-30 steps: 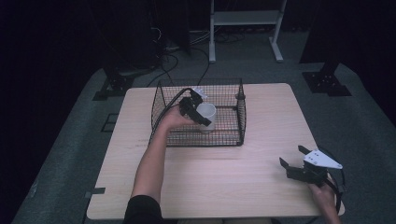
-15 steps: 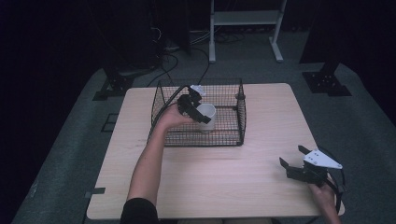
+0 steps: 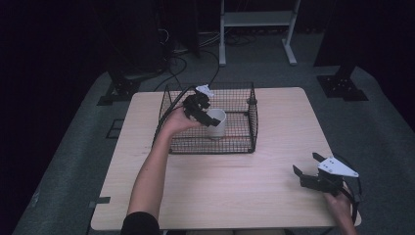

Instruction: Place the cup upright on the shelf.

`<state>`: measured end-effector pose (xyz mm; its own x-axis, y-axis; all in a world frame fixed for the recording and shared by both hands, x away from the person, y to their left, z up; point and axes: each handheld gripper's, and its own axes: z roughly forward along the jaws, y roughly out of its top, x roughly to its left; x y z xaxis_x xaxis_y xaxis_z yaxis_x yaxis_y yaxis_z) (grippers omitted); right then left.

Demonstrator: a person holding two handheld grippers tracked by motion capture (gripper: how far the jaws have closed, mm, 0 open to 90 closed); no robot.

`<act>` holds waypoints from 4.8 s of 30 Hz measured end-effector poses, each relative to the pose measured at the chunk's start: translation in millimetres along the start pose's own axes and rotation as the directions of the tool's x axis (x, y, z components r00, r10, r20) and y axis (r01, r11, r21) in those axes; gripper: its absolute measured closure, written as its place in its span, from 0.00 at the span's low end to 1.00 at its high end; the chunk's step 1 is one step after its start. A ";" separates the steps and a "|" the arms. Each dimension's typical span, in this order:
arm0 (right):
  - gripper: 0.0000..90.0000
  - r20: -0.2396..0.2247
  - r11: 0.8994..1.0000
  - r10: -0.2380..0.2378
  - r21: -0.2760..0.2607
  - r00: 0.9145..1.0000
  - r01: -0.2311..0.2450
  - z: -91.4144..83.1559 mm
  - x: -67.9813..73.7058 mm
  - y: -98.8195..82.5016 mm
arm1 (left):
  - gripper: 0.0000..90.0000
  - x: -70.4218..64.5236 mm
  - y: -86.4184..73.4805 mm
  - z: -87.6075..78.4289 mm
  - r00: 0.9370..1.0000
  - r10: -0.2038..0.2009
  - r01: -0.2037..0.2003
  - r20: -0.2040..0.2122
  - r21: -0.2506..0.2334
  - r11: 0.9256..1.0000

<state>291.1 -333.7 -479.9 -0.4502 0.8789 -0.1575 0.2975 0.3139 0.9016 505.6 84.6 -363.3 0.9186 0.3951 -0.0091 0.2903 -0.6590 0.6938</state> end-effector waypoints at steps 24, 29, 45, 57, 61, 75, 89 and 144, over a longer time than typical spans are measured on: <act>0.15 0.006 1.000 0.009 -0.001 1.000 -0.009 -0.1 -0.8 -0.1 | 0.07 -20.2 -14.0 -30.9 1.000 0.007 -0.009 -0.024 -0.071 0.997; 0.15 0.008 1.000 0.009 0.000 1.000 -0.009 0.0 -1.1 -0.1 | 0.07 -25.2 -15.9 -36.2 1.000 0.008 -0.010 -0.023 -0.079 0.997; 0.15 0.008 1.000 0.011 -0.001 1.000 -0.011 -0.1 -1.2 -0.1 | 0.07 -43.2 -26.0 -54.0 0.999 0.010 -0.014 -0.043 -0.110 0.994; 0.15 0.009 1.000 0.010 -0.001 1.000 -0.010 0.0 -1.4 -0.1 | 0.07 -61.0 -35.2 -62.4 0.999 0.029 -0.035 -0.045 -0.123 0.992; 0.15 0.010 1.000 0.008 -0.001 1.000 -0.008 0.2 -1.4 0.0 | 0.07 -64.4 -37.0 -65.0 0.998 0.031 -0.037 -0.051 -0.124 0.992; 0.15 0.010 1.000 0.011 0.001 1.000 -0.011 0.1 -1.0 0.0 | 0.07 -76.1 -57.0 -68.5 0.999 0.018 -0.024 -0.049 -0.129 0.991; 0.15 0.011 1.000 0.012 0.001 1.000 -0.012 0.2 -1.3 0.0 | 0.07 -91.5 -66.5 -75.6 0.998 0.035 -0.043 -0.052 -0.156 0.987; 0.15 0.015 1.000 0.013 0.004 1.000 -0.013 0.5 -1.4 0.0 | 0.07 -133.8 -120.8 -80.1 0.997 0.031 -0.045 -0.076 -0.179 0.983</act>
<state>292.2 -334.7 -479.8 -0.4337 0.8882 -0.1518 0.3068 0.3039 0.9019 326.1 162.6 -388.3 0.9043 0.4216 0.0674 0.1965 -0.5511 0.8110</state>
